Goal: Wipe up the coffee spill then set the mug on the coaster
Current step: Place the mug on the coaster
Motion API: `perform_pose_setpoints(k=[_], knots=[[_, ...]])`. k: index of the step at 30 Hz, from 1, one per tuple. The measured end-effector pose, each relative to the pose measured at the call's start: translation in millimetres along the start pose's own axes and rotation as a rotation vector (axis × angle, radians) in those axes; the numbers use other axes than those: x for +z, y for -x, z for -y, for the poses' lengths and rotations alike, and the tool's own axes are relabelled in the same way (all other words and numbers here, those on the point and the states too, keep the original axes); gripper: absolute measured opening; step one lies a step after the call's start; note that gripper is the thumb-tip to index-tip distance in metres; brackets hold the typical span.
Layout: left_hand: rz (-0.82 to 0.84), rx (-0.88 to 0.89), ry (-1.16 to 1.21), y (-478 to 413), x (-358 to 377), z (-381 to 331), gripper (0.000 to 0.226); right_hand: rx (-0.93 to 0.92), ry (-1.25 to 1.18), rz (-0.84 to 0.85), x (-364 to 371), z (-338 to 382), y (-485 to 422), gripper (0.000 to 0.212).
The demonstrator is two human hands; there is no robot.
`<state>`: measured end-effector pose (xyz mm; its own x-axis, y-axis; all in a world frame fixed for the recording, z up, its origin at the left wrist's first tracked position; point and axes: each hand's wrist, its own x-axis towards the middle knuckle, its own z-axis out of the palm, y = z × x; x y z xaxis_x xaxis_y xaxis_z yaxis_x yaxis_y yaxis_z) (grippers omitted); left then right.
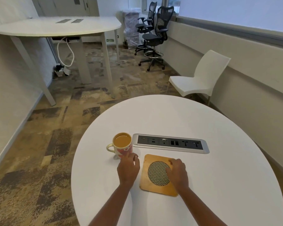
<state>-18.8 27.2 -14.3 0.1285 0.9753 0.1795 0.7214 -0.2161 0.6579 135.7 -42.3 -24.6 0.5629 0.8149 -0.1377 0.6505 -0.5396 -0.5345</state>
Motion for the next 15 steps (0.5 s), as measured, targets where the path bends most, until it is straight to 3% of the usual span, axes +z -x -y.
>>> perform_pose_setpoints(k=[4, 7, 12, 15], knots=[[-0.142, 0.100, -0.074, -18, -26, 18, 0.004, -0.189, 0.051, 0.031, 4, 44, -16, 0.051], [-0.181, 0.029, -0.058, -31, -40, 34, 0.005, -0.317, 0.106, 0.092, 8, 79, -27, 0.069], [-0.119, -0.159, -0.039, -49, -51, 55, 0.029, -0.475, 0.165, 0.140, 15, 129, -44, 0.088], [-0.028, -0.206, -0.020, -55, -52, 67, 0.034, -0.456, 0.224, 0.221, 22, 149, -51, 0.100]])
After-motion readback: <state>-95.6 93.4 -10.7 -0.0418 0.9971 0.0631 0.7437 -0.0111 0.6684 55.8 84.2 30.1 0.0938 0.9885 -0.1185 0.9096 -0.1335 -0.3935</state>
